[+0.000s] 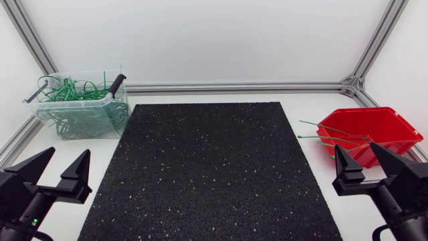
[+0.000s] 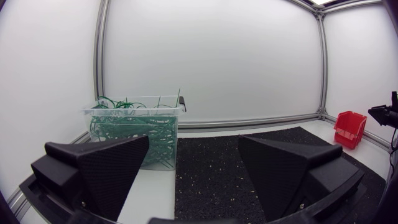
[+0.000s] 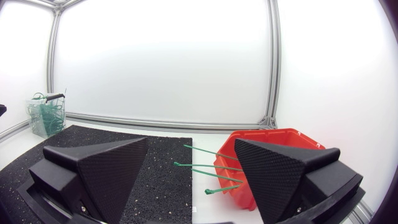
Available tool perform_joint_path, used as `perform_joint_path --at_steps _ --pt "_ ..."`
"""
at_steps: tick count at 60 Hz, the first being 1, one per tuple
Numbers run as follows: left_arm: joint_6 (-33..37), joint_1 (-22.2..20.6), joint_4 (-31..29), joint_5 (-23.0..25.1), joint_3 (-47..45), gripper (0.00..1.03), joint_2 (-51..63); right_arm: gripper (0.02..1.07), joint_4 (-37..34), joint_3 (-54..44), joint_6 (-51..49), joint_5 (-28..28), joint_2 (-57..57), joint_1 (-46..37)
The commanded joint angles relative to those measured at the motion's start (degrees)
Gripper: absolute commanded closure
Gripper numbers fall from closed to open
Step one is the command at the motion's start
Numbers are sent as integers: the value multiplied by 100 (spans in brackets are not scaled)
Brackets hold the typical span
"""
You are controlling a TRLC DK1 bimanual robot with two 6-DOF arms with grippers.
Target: Take a green cable tie from the red box, thread the tail through the head to close it, then place it in the transparent bin on the left.
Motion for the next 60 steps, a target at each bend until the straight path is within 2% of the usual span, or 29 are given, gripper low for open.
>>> perform_joint_path --at_steps 1,36,46,60 --pt "-91 -66 -49 50 -244 3 -39 6 -69 -102 -50 -43 -58 54" --pt "-91 -22 -58 33 -235 3 -39 6 -104 153 -59 1 -76 151" --pt "-91 -13 -58 33 -235 3 -39 6 -228 777 -59 71 74 124" --pt "-91 74 -67 24 -235 3 -30 6 -263 2025 -59 106 1225 63"
